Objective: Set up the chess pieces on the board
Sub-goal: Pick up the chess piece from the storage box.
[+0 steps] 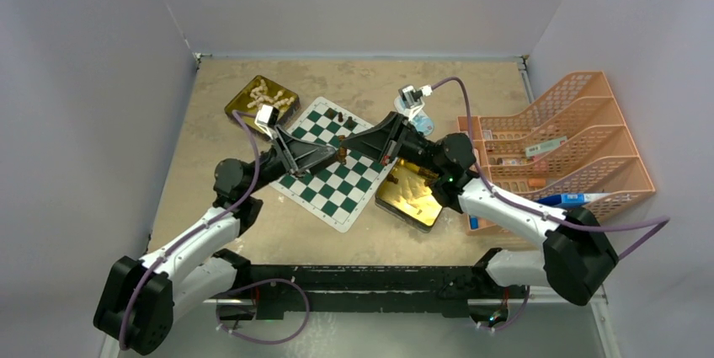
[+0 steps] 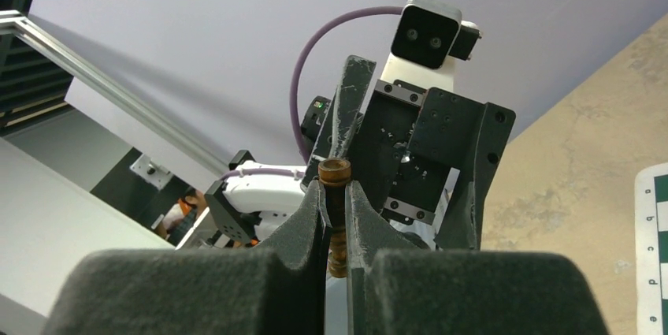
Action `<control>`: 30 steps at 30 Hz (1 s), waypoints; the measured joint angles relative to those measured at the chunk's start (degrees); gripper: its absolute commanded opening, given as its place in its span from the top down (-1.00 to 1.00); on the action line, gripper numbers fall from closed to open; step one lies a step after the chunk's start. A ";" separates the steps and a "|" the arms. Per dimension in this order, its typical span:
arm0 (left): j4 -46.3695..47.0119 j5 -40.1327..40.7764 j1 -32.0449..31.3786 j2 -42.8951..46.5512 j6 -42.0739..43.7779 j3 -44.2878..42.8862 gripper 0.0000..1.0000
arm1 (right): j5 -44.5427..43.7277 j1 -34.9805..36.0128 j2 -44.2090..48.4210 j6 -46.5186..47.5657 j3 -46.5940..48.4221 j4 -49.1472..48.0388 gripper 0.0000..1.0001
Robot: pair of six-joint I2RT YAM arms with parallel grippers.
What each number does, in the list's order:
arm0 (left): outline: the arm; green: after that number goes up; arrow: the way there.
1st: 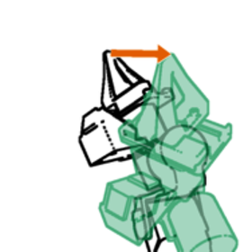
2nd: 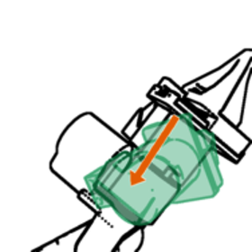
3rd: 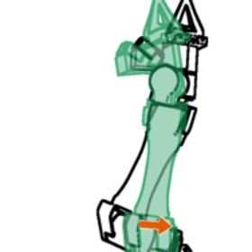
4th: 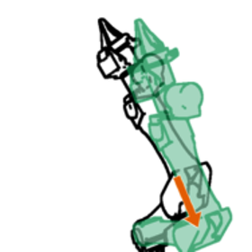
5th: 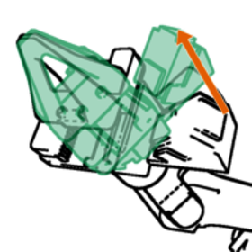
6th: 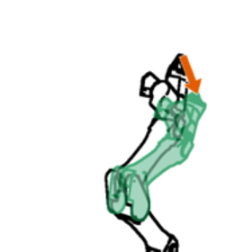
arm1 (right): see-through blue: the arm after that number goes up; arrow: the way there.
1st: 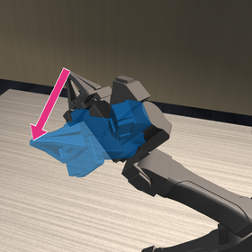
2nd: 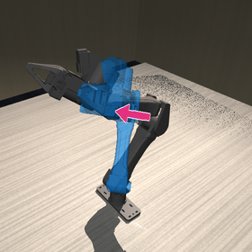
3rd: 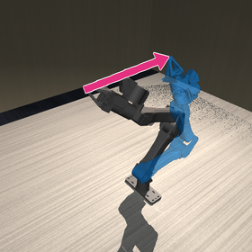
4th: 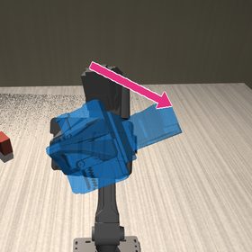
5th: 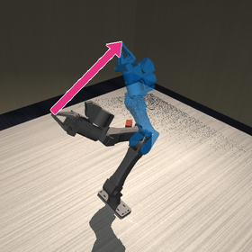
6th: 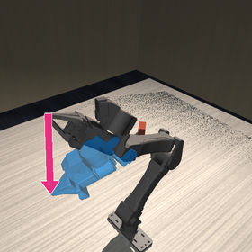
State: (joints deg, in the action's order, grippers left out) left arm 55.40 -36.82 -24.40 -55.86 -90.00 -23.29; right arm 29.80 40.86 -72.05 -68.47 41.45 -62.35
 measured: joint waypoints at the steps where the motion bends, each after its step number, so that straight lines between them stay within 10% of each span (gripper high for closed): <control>1: 0.94 -0.04 0.02 0.00 -0.48 0.04 -0.44 | -0.02 0.11 -0.24 -0.13 0.13 -0.09 1.00; 30: 8.87 -3.43 0.02 1.01 -5.40 1.60 -0.26 | -1.73 0.76 -1.11 -1.20 1.07 -0.87 1.00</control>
State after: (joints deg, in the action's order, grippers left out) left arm 64.27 -40.25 -24.38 -54.85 -95.39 -21.69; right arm 28.08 41.63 -73.17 -69.67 42.52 -63.22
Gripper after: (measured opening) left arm 0.611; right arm 0.071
